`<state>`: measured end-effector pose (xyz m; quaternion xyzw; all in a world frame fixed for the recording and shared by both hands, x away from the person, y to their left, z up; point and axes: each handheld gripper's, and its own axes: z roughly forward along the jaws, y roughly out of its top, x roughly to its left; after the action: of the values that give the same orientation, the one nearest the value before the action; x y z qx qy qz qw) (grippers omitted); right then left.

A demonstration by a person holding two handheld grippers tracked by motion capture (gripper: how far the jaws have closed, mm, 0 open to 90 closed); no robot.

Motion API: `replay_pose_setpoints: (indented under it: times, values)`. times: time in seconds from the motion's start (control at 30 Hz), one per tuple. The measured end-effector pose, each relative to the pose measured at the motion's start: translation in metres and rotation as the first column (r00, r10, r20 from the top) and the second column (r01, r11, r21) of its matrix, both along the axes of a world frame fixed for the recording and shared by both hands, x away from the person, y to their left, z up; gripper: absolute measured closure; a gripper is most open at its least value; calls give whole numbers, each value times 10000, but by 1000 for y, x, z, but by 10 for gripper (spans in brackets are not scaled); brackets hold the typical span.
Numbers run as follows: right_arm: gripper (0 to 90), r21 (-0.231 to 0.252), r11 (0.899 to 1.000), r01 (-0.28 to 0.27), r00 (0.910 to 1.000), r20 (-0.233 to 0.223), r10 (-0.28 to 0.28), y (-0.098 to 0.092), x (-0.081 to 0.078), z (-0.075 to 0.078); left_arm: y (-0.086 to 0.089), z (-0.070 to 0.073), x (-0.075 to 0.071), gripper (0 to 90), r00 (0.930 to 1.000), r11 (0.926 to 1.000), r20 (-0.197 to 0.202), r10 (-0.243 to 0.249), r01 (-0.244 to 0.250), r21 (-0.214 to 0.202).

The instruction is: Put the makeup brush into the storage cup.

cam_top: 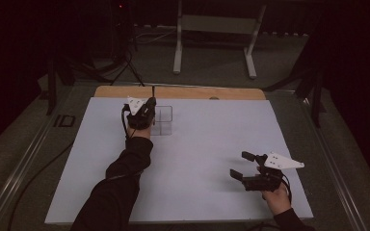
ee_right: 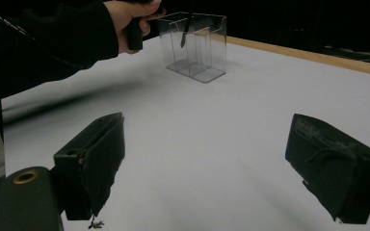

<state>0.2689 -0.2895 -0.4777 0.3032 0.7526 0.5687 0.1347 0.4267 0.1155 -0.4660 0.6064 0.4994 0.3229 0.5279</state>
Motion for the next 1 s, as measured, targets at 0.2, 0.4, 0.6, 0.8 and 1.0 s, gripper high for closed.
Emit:
replay_pose_setpoints:
  times: [0.2,0.4,0.6,0.8,1.0]
  values:
    - [140,-6,10000,-1,10000,12,1,0,0,0,-2,-4,2,853,9991,9999,-431,13,-9,107]
    - [140,-2,10000,-32,10000,3,32,0,0,0,-3,-8,2,852,9986,9999,-516,-59,66,146]
    - [140,4,10000,-32,10000,1,32,0,0,0,-5,-8,1,657,9973,9996,-711,-193,207,189]
    - [140,-7,10000,-34,10000,3,34,0,0,0,-14,0,-1,406,9955,9954,-472,-828,848,439]
    - [140,6,10000,-23,10000,-2,23,0,0,0,-19,7,-2,278,9946,9932,-414,-950,975,640]
